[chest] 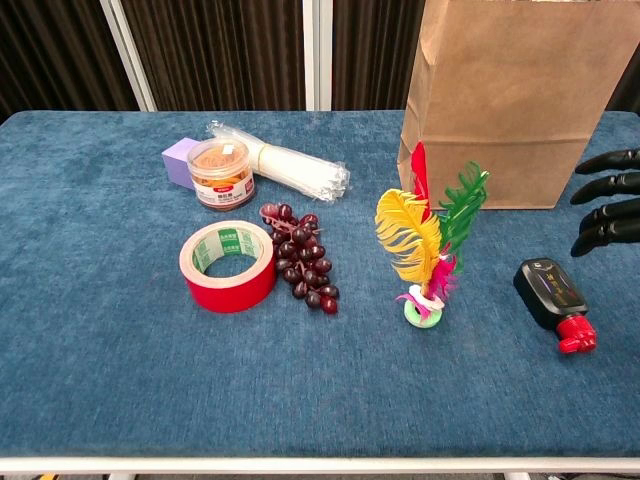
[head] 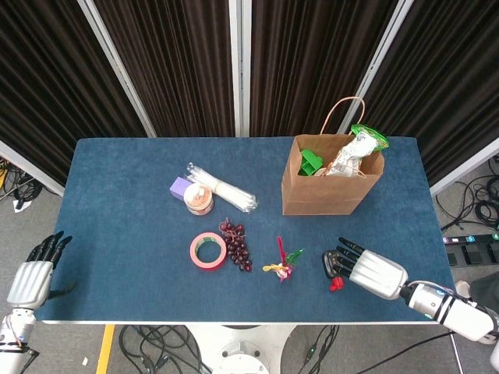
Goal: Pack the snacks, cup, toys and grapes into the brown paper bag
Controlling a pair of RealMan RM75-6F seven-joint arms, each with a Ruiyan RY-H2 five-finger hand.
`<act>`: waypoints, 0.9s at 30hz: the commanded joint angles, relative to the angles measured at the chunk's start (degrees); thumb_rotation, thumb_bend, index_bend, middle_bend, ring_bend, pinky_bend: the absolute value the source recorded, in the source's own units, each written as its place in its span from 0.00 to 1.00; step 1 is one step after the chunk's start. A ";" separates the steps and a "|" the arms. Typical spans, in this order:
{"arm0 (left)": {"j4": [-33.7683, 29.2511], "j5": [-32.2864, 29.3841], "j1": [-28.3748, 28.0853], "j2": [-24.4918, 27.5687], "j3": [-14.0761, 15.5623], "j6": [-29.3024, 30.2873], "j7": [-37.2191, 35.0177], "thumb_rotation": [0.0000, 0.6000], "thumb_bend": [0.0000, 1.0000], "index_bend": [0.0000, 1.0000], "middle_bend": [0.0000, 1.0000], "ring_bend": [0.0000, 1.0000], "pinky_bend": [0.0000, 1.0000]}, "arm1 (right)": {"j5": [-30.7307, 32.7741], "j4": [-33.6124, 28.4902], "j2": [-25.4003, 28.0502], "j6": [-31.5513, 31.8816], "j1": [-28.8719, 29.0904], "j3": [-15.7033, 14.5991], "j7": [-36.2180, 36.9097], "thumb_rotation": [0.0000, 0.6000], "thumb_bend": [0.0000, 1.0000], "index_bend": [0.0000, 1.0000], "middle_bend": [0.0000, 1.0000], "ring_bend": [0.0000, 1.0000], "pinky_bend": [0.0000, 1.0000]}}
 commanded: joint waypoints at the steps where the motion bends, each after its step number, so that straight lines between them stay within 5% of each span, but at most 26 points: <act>1: 0.42 0.15 -0.26 -0.35 -0.40 0.47 0.18 1.00 0.23 0.14 0.13 0.03 0.17 | -0.87 2.70 -1.91 1.04 -0.14 -0.94 1.62 1.00 0.00 0.20 0.23 0.10 0.00; 27: 8.63 1.17 -1.03 -4.75 -1.13 3.44 1.85 1.00 0.23 0.14 0.13 0.03 0.17 | -3.28 29.13 -18.18 5.44 4.97 -2.68 15.31 1.00 0.00 0.19 0.20 0.07 0.00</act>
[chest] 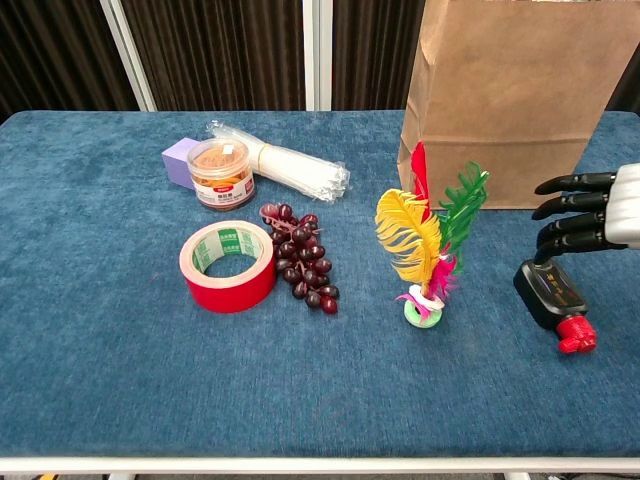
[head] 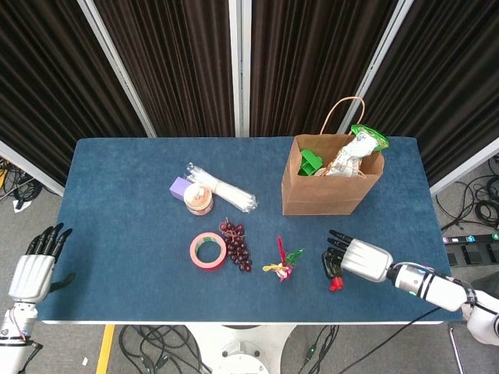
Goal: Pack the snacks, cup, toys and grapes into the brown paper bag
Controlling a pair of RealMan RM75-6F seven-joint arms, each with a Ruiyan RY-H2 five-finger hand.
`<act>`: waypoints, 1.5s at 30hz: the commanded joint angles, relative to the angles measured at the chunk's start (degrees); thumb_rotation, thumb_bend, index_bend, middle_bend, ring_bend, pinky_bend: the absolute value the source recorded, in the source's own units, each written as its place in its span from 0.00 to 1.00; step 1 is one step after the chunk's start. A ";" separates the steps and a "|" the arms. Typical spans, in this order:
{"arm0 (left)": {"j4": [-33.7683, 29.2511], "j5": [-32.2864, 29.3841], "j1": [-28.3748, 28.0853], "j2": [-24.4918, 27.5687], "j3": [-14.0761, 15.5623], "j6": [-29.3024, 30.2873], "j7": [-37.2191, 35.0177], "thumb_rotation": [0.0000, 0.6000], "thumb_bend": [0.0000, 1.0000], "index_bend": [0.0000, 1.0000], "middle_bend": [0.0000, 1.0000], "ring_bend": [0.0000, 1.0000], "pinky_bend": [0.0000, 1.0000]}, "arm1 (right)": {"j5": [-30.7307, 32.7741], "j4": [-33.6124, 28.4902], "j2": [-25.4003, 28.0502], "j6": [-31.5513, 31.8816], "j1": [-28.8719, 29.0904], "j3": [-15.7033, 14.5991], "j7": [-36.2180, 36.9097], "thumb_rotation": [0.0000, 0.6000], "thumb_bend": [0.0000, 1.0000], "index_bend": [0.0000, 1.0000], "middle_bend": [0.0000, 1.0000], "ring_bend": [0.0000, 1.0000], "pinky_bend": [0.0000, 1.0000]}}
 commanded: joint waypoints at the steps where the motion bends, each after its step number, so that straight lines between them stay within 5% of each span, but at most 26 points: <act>1: 0.28 -0.07 -0.06 -0.19 0.00 -0.09 0.01 1.00 0.23 0.14 0.13 0.03 0.17 | -0.71 2.95 -2.23 0.63 1.27 -0.85 1.82 1.00 0.00 0.19 0.20 0.07 0.00; 33: 1.21 -0.53 0.41 -0.57 0.72 -0.81 0.82 1.00 0.23 0.14 0.13 0.03 0.17 | 1.38 11.22 -9.63 1.10 3.67 -5.40 6.84 1.00 0.00 0.19 0.23 0.08 0.00; 45: 0.96 -1.00 0.46 -0.38 0.59 -1.30 0.27 1.00 0.23 0.14 0.13 0.03 0.17 | 2.50 11.60 -10.68 1.62 3.37 -6.04 6.85 1.00 0.00 0.35 0.38 0.22 0.13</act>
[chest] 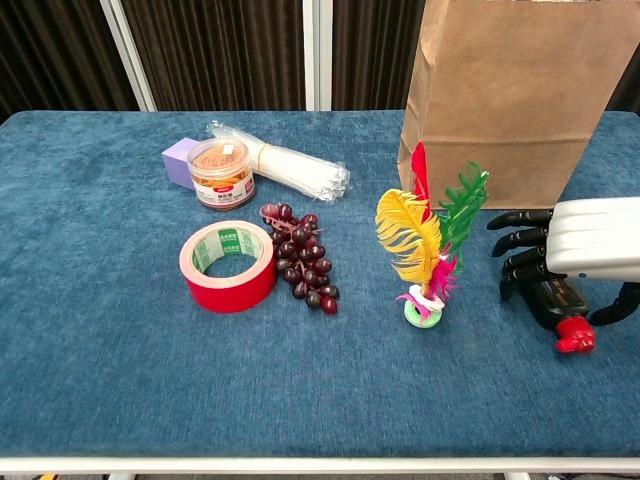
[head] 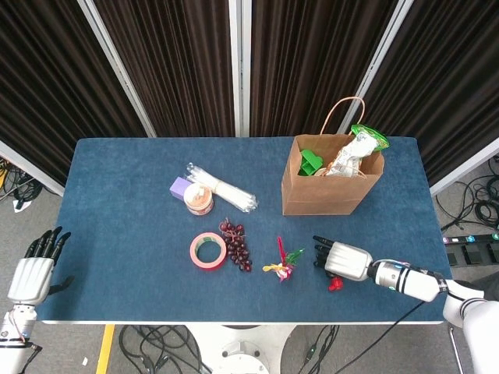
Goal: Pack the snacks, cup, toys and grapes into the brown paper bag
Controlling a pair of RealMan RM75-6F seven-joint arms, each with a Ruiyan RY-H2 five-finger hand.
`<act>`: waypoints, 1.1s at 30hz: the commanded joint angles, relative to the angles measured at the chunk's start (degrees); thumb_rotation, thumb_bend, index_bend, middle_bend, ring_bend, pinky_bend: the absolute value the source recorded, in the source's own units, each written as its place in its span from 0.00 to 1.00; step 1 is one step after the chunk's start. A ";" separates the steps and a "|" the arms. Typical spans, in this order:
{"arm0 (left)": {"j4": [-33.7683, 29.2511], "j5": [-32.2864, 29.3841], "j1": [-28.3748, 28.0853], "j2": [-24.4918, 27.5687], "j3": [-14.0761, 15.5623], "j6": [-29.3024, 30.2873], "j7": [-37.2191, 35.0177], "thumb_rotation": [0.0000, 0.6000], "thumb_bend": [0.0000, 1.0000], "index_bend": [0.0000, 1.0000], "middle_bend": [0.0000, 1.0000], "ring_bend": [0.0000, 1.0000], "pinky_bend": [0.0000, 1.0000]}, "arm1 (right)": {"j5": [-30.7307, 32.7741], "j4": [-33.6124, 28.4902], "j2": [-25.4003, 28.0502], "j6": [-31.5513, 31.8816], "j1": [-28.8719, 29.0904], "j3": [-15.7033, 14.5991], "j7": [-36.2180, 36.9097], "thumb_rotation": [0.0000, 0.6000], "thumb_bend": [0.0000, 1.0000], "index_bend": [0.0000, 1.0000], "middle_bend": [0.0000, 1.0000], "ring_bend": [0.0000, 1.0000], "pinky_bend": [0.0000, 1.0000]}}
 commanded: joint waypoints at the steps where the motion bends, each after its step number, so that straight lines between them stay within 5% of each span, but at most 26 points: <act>1: -0.07 -0.05 0.00 0.03 -0.02 -0.06 -0.09 1.00 0.23 0.14 0.13 0.03 0.17 | 0.37 -0.11 -0.10 0.32 -0.24 0.09 -0.45 1.00 0.00 0.37 0.40 0.24 0.14; 10: -0.34 -0.26 0.06 0.15 -0.02 -0.37 -0.44 1.00 0.23 0.14 0.13 0.03 0.17 | 1.71 -1.41 0.48 0.63 -1.26 0.21 -2.49 1.00 0.06 0.54 0.53 0.40 0.33; 21: -0.71 -0.25 0.08 0.33 -0.03 -0.37 -0.96 1.00 0.23 0.14 0.13 0.03 0.17 | 3.16 -7.57 4.98 3.28 -0.83 2.42 -6.95 1.00 0.12 0.58 0.56 0.44 0.38; 33: -1.37 0.00 0.01 0.71 0.14 -0.44 -1.92 1.00 0.23 0.14 0.13 0.03 0.17 | 8.08 -34.12 23.52 4.50 3.90 12.90 -21.63 1.00 0.13 0.59 0.57 0.46 0.40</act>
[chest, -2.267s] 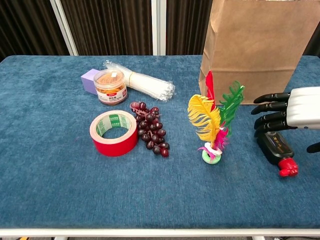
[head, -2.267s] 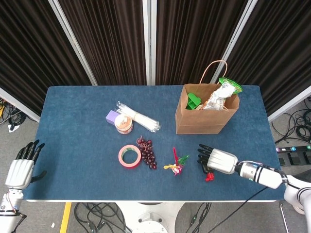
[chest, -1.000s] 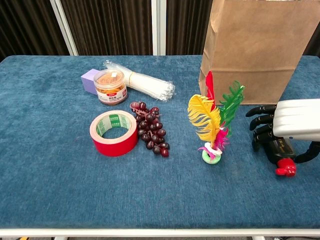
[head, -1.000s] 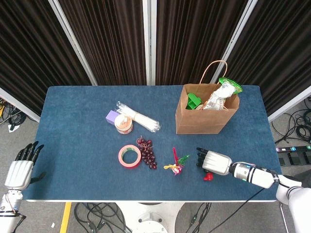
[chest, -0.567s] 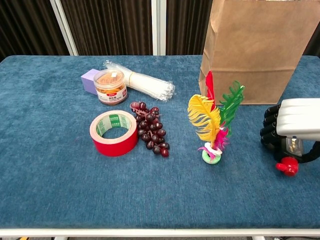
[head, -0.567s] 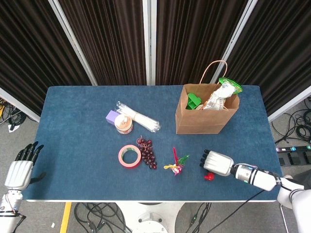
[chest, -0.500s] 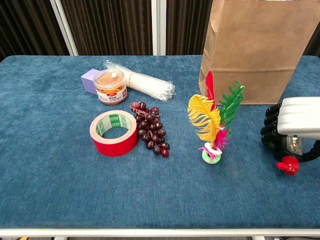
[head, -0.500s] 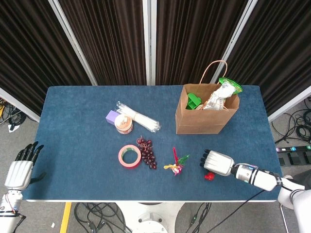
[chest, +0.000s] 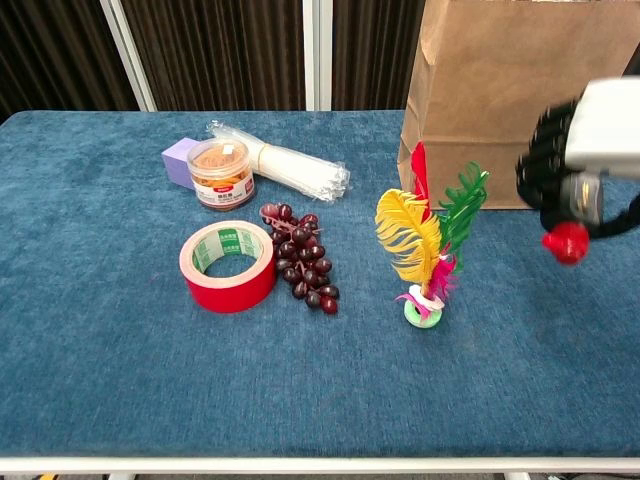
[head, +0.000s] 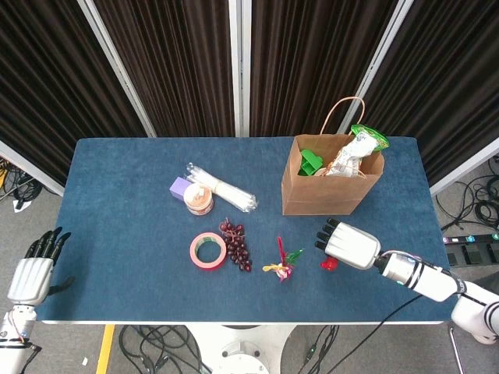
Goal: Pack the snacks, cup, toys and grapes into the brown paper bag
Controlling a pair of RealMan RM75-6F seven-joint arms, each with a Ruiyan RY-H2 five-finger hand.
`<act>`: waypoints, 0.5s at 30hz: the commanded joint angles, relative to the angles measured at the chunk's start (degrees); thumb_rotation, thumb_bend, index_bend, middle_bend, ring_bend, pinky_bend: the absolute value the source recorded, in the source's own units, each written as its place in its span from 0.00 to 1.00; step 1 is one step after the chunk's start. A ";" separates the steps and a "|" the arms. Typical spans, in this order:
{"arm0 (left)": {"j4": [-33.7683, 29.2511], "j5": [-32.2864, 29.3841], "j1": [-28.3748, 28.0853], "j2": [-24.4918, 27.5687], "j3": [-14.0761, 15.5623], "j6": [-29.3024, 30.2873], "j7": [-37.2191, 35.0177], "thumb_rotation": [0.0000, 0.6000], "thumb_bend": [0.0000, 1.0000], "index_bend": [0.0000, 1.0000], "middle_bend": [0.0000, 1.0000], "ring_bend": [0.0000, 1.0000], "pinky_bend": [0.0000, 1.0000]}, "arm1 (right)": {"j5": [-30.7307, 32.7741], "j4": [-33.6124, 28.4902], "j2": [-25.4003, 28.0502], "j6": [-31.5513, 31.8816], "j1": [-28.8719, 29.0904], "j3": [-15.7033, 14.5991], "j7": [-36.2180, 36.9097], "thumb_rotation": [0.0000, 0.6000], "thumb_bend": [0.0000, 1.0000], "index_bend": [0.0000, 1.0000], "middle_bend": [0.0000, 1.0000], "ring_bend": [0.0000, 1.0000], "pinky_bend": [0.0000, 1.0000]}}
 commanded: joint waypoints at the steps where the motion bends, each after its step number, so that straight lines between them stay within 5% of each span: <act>1: -0.08 0.02 -0.01 0.05 -0.01 0.04 -0.17 1.00 0.23 0.14 0.13 0.03 0.17 | 2.68 -11.96 9.36 -0.46 2.70 5.45 -6.96 1.00 0.13 0.59 0.57 0.46 0.40; 8: -0.31 0.07 -0.06 0.25 0.01 -0.04 -0.76 1.00 0.23 0.14 0.13 0.03 0.17 | 7.75 -25.83 18.42 -3.19 5.63 13.44 -12.02 1.00 0.13 0.59 0.57 0.46 0.40; 15: -0.40 -0.11 -0.01 0.31 0.12 -0.47 -1.10 1.00 0.23 0.14 0.13 0.03 0.17 | 16.55 -32.31 21.53 -8.43 8.64 21.35 -15.01 1.00 0.14 0.59 0.57 0.46 0.41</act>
